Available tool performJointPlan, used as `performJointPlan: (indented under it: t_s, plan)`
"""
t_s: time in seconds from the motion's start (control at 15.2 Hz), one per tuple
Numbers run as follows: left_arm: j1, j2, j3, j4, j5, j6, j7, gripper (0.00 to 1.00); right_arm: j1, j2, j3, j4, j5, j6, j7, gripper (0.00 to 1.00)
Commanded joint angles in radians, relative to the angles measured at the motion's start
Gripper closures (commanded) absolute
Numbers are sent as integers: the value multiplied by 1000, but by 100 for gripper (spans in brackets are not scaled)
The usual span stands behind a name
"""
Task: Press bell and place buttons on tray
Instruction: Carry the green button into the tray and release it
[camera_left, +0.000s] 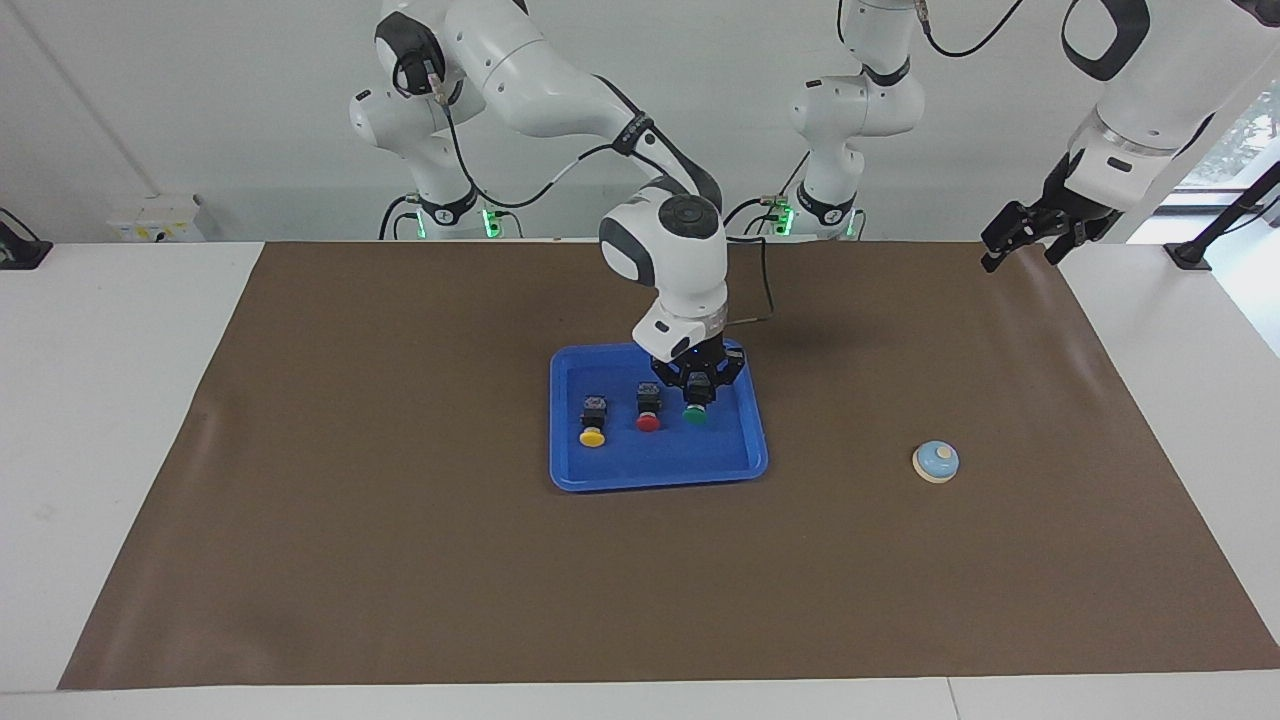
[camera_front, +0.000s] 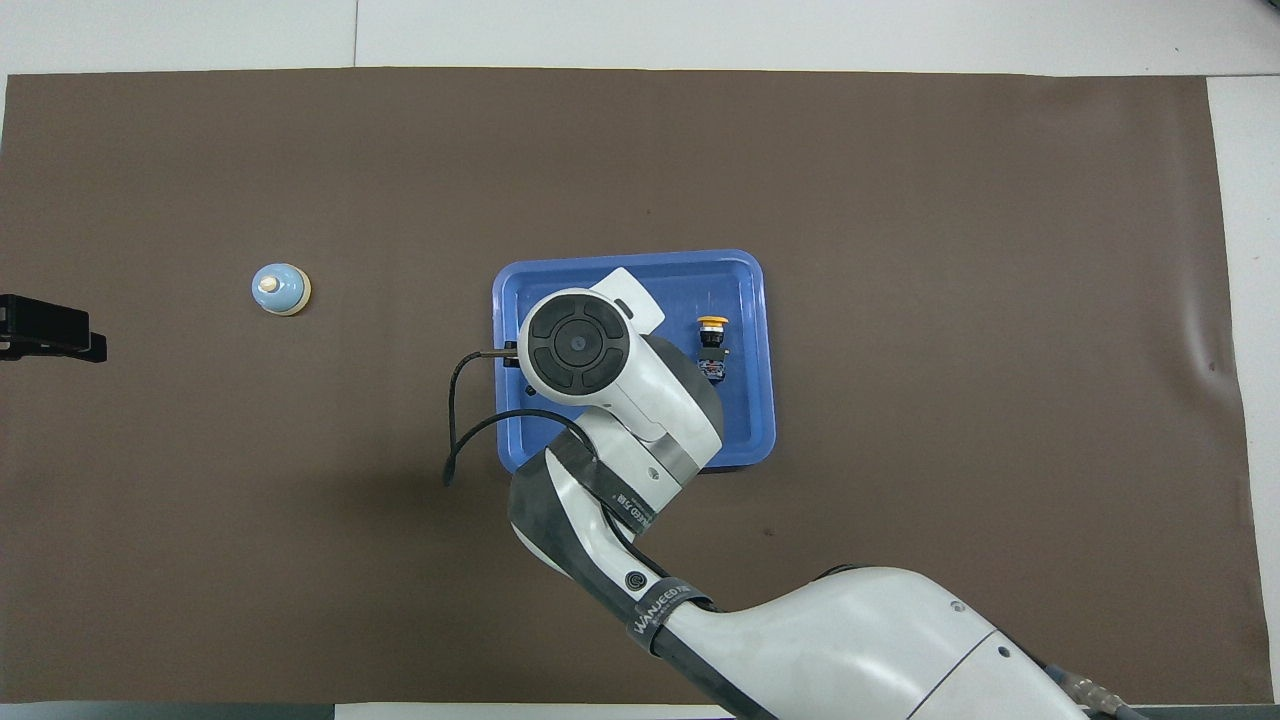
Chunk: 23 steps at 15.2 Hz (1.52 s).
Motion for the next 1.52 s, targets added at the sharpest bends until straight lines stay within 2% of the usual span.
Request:
performJointPlan:
  t_s: [0.0, 0.2, 0.4, 0.46, 0.53, 0.66, 0.86, 0.99, 1.19, 1.45]
  plan:
    - [-3, -13, 3, -2, -3, -9, -6, 0, 25, 17, -3, -15, -48, 39, 14, 100]
    - [-3, -13, 3, -2, -3, -9, -6, 0, 30, 12, -4, -73, -57, 80, 7, 100]
    - [-3, -13, 3, -2, -3, -9, -6, 0, 30, 10, -4, -86, -57, 99, 8, 100]
    - [-3, -13, 3, -5, -3, -9, -6, 0, 30, 10, -4, -83, -57, 96, 14, 78]
    - [-3, -13, 3, -2, -3, -9, -6, 0, 30, 10, -4, -78, -56, 86, 17, 1]
    - [-4, -13, 3, -2, -3, -9, -6, 0, 31, 7, -4, -51, -48, 50, 57, 0]
    - [-4, -13, 3, -5, -3, -9, -6, 0, 10, -5, -3, 52, -37, -103, 80, 0]
    - [-3, -13, 3, -2, -3, -9, -6, 0, -16, -42, -4, 78, -10, -167, 80, 0]
    - [-4, -13, 3, -2, -3, -9, -6, 0, -84, -137, -4, 66, -3, -243, 68, 0]
    - [-4, -13, 3, -2, -3, -9, -6, 0, -238, -233, -4, 63, -2, -343, -65, 0]
